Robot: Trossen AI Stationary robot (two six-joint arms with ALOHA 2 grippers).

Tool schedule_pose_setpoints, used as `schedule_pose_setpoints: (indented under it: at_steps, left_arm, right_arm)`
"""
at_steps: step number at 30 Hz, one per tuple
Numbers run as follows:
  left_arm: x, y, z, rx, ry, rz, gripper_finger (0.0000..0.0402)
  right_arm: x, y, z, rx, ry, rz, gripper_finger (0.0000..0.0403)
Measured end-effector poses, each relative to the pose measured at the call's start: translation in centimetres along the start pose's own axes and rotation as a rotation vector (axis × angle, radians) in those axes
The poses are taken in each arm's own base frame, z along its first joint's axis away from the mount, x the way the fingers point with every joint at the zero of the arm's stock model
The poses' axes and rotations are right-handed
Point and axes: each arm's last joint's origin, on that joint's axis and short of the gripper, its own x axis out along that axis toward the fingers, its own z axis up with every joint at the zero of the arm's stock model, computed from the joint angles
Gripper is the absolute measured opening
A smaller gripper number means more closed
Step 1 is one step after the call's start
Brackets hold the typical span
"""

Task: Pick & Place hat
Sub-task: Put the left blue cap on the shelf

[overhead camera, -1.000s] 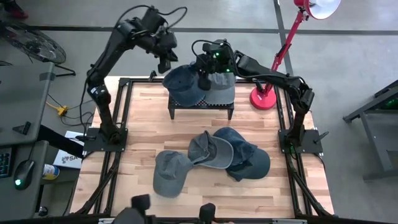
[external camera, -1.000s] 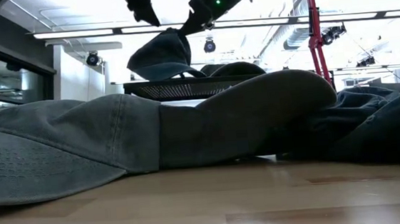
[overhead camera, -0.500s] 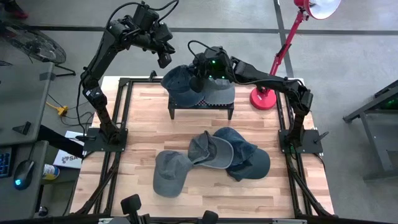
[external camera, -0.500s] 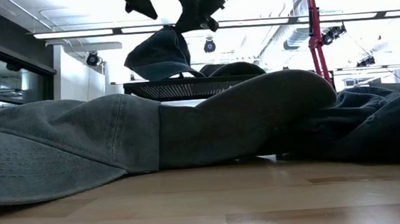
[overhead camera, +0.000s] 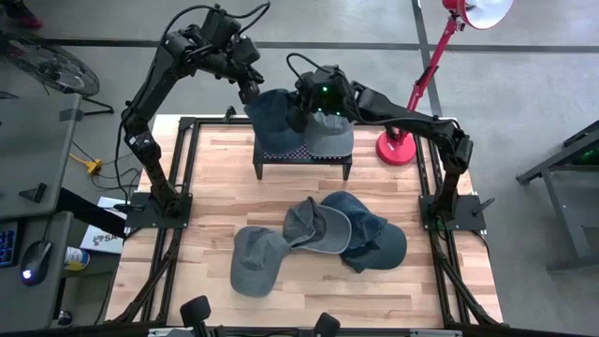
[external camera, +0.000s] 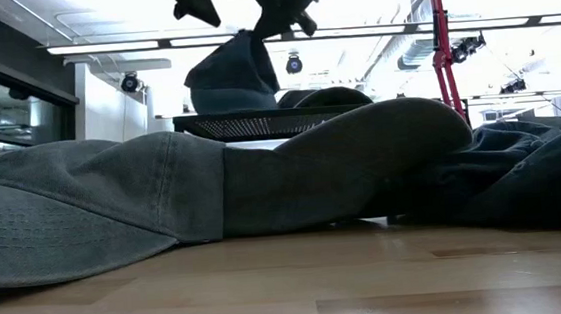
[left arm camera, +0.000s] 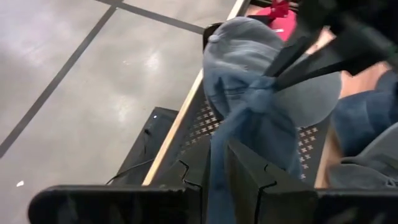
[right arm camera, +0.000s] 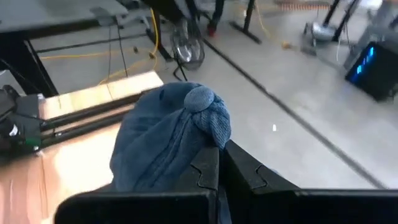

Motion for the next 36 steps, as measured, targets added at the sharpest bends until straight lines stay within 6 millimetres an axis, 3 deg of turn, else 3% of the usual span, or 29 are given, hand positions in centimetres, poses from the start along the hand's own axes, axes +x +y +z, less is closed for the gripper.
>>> schedule_pose_setpoints:
  at_steps: [22, 31, 36]
  left_arm:
    - [0.0, 0.1, 0.2, 0.029, -0.014, 0.021, 0.0046]
    - [1.5, 0.0, -0.5, 0.025, 0.033, -0.046, 0.0046]
    - [3.2, 0.1, -1.3, 0.013, 0.096, -0.065, 0.0046]
  right_arm:
    - [1.4, -1.9, -2.1, 0.061, 0.171, 0.018, 0.0]
    - [1.2, 0.6, -2.4, 0.053, 0.188, 0.097, 0.0]
    - [1.1, 1.1, -2.4, 0.032, 0.184, 0.048, 0.0]
